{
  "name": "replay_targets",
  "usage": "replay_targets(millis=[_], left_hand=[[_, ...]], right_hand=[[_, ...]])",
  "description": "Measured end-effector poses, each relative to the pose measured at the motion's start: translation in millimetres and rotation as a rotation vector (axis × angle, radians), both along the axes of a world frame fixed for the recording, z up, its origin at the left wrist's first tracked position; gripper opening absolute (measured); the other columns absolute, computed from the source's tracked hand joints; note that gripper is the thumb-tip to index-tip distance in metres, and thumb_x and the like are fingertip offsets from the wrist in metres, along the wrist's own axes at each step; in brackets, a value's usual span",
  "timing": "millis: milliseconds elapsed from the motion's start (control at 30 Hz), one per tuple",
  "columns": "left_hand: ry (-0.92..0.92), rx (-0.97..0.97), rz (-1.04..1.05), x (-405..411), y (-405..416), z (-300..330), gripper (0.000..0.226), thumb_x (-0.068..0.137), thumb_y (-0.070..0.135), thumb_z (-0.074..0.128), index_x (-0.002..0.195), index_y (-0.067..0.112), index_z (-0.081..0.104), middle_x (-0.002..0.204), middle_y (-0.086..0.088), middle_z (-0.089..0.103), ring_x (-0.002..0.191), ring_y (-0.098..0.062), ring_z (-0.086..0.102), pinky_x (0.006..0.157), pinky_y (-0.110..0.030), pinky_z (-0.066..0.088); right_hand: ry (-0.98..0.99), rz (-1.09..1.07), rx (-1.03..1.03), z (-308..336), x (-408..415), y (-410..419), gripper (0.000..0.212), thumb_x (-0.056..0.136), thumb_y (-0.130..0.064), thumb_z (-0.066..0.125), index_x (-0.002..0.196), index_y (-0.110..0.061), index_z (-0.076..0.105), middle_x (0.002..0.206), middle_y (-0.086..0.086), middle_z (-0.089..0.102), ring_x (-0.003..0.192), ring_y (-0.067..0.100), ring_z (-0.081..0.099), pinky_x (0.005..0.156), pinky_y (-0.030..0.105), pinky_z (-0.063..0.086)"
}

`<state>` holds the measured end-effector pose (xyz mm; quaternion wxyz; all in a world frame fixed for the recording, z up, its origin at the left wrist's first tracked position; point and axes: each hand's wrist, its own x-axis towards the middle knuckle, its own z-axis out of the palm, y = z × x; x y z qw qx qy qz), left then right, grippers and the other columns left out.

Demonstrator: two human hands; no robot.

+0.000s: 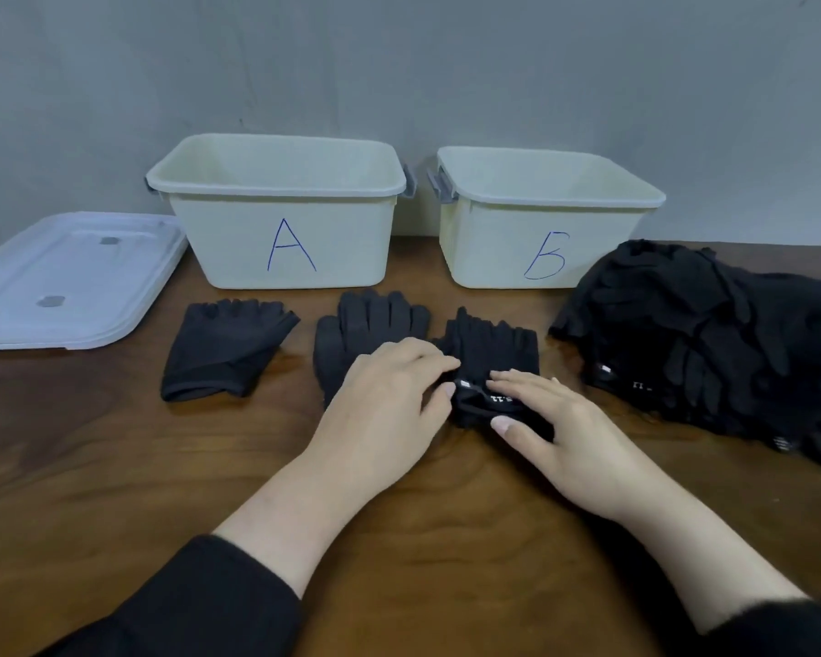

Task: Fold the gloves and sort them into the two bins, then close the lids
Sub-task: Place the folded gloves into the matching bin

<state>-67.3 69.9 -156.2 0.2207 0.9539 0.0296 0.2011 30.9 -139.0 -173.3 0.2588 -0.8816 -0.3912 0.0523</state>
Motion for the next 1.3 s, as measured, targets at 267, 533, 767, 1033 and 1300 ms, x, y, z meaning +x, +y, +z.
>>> replay_targets(millis=[267, 533, 767, 1033, 1300], left_hand=[[0.082, 0.139, -0.091, 11.8, -9.0, -9.9, 0.043, 0.104, 0.045, 0.043, 0.145, 0.035, 0.049, 0.153, 0.012, 0.042, 0.137, -0.010, 0.037, 0.113, -0.033, 0.026], [-0.125, 0.112, -0.059, 24.9, -13.7, -18.8, 0.026, 0.101, 0.029, 0.056, 0.106, 0.014, 0.076, 0.106, 0.002, 0.072, 0.096, -0.014, 0.068, 0.090, -0.018, 0.046], [-0.117, 0.184, 0.018, 34.7, -25.4, -20.2, 0.012, 0.081, 0.015, 0.083, 0.085, 0.005, 0.078, 0.088, -0.005, 0.074, 0.082, -0.019, 0.072, 0.085, -0.027, 0.044], [-0.086, 0.165, 0.001, 32.3, -26.8, -26.4, 0.028, 0.098, 0.030, 0.064, 0.121, 0.017, 0.073, 0.116, 0.000, 0.068, 0.092, -0.018, 0.068, 0.080, -0.028, 0.054], [-0.131, 0.193, 0.078, 40.8, -31.0, -23.2, 0.024, 0.099, 0.033, 0.059, 0.093, 0.017, 0.076, 0.080, 0.002, 0.064, 0.067, -0.015, 0.063, 0.061, -0.029, 0.055]], right_hand=[[0.009, -0.042, 0.143, 2.0, 2.9, -2.9, 0.043, 0.093, -0.053, 0.055, 0.133, -0.038, 0.062, 0.137, -0.032, 0.050, 0.134, -0.010, 0.039, 0.115, 0.019, 0.031], [0.129, -0.251, 0.392, 2.8, 8.9, -5.1, 0.034, 0.094, -0.047, 0.057, 0.126, -0.035, 0.063, 0.125, -0.021, 0.059, 0.117, -0.009, 0.057, 0.096, 0.012, 0.047], [0.174, -0.362, 0.371, 3.5, 12.3, -7.9, 0.024, 0.105, -0.035, 0.048, 0.124, -0.037, 0.062, 0.110, -0.019, 0.068, 0.105, -0.001, 0.065, 0.084, 0.013, 0.047], [0.256, -0.357, 0.417, 5.8, 8.1, -2.2, 0.036, 0.098, -0.043, 0.060, 0.133, -0.032, 0.062, 0.122, -0.020, 0.067, 0.117, -0.005, 0.059, 0.100, 0.017, 0.046], [0.529, -0.489, 0.836, 6.6, 8.3, 13.7, 0.023, 0.102, -0.029, 0.060, 0.124, -0.030, 0.068, 0.118, -0.008, 0.071, 0.115, 0.008, 0.066, 0.103, 0.038, 0.053]])
